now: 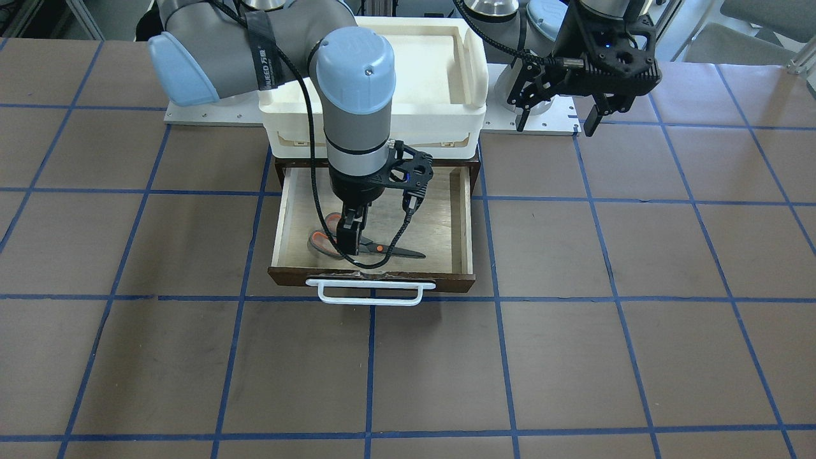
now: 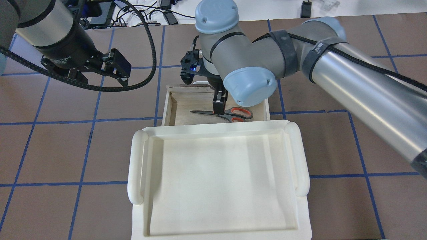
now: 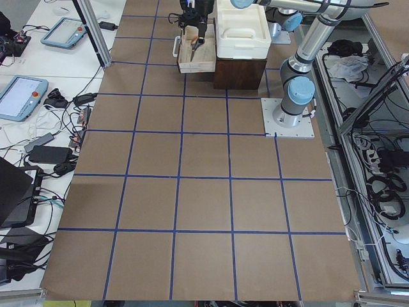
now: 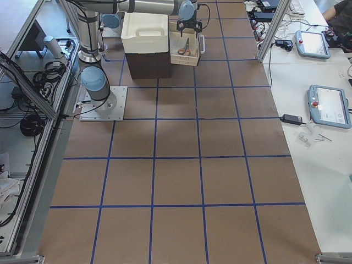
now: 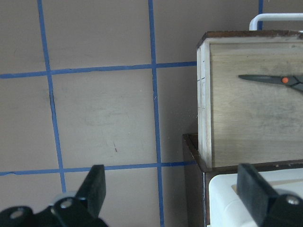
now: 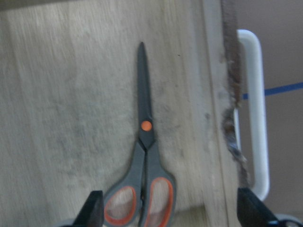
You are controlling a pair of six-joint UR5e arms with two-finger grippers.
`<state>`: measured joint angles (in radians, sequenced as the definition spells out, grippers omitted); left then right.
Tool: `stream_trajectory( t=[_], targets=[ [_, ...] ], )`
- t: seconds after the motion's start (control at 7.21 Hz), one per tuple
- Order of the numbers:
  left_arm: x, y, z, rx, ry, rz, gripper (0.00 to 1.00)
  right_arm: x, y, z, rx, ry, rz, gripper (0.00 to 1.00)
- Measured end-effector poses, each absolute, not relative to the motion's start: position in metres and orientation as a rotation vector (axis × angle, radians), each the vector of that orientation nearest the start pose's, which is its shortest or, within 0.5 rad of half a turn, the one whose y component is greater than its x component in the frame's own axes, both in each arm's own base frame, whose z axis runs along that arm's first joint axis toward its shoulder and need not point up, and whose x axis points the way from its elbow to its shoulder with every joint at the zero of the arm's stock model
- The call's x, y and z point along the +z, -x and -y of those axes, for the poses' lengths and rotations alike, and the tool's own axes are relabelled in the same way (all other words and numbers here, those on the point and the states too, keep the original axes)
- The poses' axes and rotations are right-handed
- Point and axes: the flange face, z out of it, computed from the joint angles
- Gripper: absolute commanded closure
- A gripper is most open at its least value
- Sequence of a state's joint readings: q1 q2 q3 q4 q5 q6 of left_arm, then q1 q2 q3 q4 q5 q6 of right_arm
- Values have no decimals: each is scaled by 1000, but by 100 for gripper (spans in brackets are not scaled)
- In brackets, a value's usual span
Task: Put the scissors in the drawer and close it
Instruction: 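Lower the scissors into the drawer and open the right gripper, then raise the right gripper away while the left arm reaches toward the drawer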
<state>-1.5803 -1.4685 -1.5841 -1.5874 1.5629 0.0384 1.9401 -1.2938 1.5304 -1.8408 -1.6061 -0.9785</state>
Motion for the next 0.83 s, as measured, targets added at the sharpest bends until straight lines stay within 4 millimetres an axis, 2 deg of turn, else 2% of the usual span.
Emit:
stream_trajectory(
  t=[0.28, 0.42, 0.55, 0.69, 0.83],
  targets=[
    [518, 139, 467, -124, -75, -3141, 0, 446, -271, 527, -96, 1837, -2616, 2],
    [512, 140, 478, -136, -67, -3127, 0, 468, -238, 529, -126, 1733, -2693, 3],
    [504, 143, 492, -167, -47, -3114, 0, 482, -211, 531, -147, 1609, -2774, 2],
    [490, 156, 511, -206, -8, -3113, 0, 488, -195, 531, -160, 1448, -2860, 0],
    [468, 178, 533, -241, 35, -3118, 0, 492, -188, 529, -170, 1170, -2981, 0]
  ],
)
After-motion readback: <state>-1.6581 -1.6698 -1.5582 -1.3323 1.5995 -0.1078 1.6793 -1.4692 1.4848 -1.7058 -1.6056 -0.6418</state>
